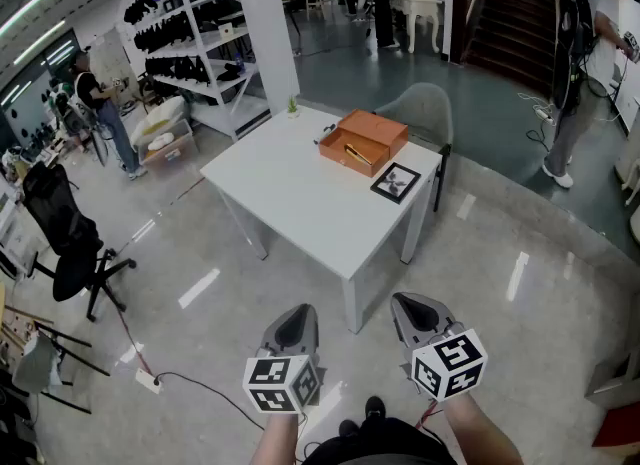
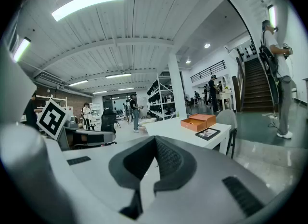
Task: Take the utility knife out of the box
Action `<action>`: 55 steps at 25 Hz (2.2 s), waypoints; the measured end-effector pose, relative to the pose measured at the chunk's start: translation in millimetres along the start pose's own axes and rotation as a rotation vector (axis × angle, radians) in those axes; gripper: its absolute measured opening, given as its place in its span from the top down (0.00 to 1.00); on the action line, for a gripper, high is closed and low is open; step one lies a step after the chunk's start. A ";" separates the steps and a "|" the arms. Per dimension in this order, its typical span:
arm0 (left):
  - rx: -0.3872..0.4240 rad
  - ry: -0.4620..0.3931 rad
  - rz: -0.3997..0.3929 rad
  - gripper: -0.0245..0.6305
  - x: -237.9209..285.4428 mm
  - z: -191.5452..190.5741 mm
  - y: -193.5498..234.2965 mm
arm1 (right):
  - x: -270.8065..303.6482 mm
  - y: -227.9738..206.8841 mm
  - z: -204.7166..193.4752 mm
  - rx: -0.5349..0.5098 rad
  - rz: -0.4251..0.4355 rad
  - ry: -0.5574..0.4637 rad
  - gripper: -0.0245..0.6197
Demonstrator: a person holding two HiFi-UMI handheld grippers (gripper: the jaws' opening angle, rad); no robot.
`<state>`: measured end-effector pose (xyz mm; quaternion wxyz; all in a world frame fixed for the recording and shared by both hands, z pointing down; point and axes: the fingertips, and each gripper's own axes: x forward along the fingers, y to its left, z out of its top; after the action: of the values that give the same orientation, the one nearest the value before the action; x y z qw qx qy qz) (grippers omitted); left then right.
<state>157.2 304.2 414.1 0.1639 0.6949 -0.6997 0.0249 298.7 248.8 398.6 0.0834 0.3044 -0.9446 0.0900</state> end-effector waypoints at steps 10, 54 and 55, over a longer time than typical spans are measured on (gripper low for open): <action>-0.015 -0.001 0.045 0.92 7.2 -0.2 11.4 | 14.7 -6.1 0.2 0.026 0.050 -0.007 0.96; -0.030 0.089 -0.071 0.75 184.8 61.2 283.9 | 339.3 2.7 33.7 0.126 -0.041 0.093 0.66; -0.027 0.089 -0.083 0.75 189.3 65.0 289.9 | 345.8 1.4 36.4 0.131 -0.056 0.090 0.66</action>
<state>-136.1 114.1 458.5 0.2049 0.7191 -0.6628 0.0395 17.2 48.3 436.6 0.1080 0.3312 -0.9231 0.1629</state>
